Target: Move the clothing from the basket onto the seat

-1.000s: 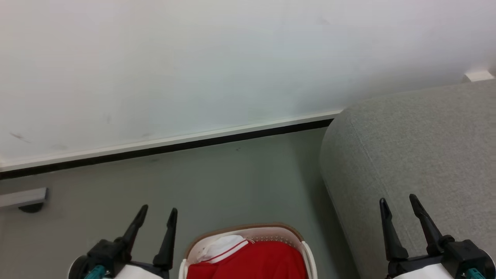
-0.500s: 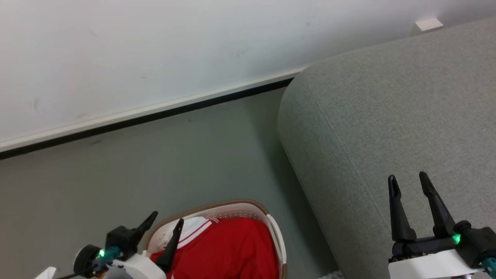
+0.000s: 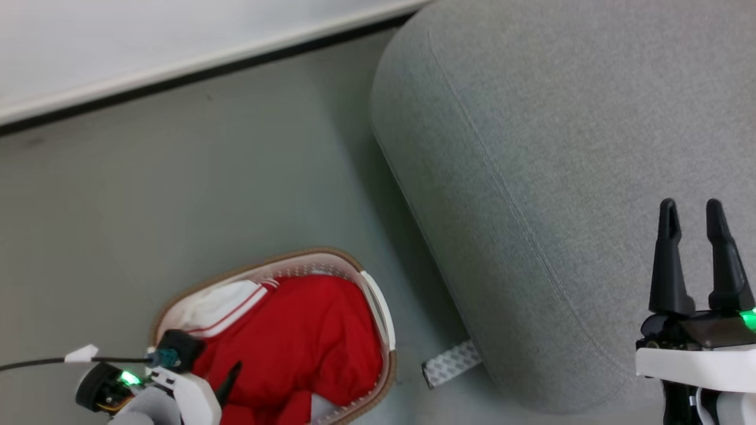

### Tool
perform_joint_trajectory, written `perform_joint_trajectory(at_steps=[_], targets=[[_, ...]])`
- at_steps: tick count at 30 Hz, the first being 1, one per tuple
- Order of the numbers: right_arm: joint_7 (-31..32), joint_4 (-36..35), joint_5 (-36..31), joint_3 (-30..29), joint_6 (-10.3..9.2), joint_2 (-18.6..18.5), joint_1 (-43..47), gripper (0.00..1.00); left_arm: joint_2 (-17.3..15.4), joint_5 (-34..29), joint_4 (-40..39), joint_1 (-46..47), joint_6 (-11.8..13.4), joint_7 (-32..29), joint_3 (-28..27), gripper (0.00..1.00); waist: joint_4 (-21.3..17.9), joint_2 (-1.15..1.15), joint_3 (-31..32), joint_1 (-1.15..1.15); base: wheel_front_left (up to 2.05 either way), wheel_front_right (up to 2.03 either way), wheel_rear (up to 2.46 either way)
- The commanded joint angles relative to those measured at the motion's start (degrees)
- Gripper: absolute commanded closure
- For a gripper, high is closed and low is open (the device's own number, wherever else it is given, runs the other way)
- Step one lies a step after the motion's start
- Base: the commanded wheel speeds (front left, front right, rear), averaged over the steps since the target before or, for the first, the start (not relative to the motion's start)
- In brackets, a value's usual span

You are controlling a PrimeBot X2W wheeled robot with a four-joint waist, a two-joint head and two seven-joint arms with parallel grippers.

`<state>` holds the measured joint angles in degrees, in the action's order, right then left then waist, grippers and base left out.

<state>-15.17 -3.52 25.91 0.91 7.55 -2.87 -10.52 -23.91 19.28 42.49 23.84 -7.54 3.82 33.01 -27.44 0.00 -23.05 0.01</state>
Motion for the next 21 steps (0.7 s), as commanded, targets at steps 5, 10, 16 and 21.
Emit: perform_joint_trajectory(at_steps=[5, 10, 16, 21], targets=[[0.0, -2.2, 3.2, -1.0, -0.12, 0.0, -1.9, 0.00, -3.6, 1.6, 2.7, 4.0, 0.1, -3.5, 7.0, 0.00, -3.0, 0.00, -6.8, -0.01, 0.00, 0.00, 0.00], [0.0, -3.7, 5.5, -0.7, -0.12, 0.0, -2.5, 0.00, -6.6, 1.6, 4.6, 7.9, 0.1, -7.0, 11.9, 0.00, -4.7, 0.00, -10.8, -0.01, 0.00, 0.00, 0.00], [0.0, -5.4, 7.4, -1.3, -0.12, -0.1, -1.4, 0.00, -7.7, 2.9, 6.2, 12.4, 0.1, -13.7, 18.0, 0.00, -4.7, 0.00, -14.3, -0.01, 0.00, 0.00, 0.00], [0.0, -6.3, 8.5, -1.6, -0.12, -0.1, -0.3, 0.00, -7.3, 3.3, 5.9, 16.1, 0.1, -14.5, 22.5, 0.00, -4.6, 0.00, -16.2, -0.01, 0.02, 0.02, 0.02]])
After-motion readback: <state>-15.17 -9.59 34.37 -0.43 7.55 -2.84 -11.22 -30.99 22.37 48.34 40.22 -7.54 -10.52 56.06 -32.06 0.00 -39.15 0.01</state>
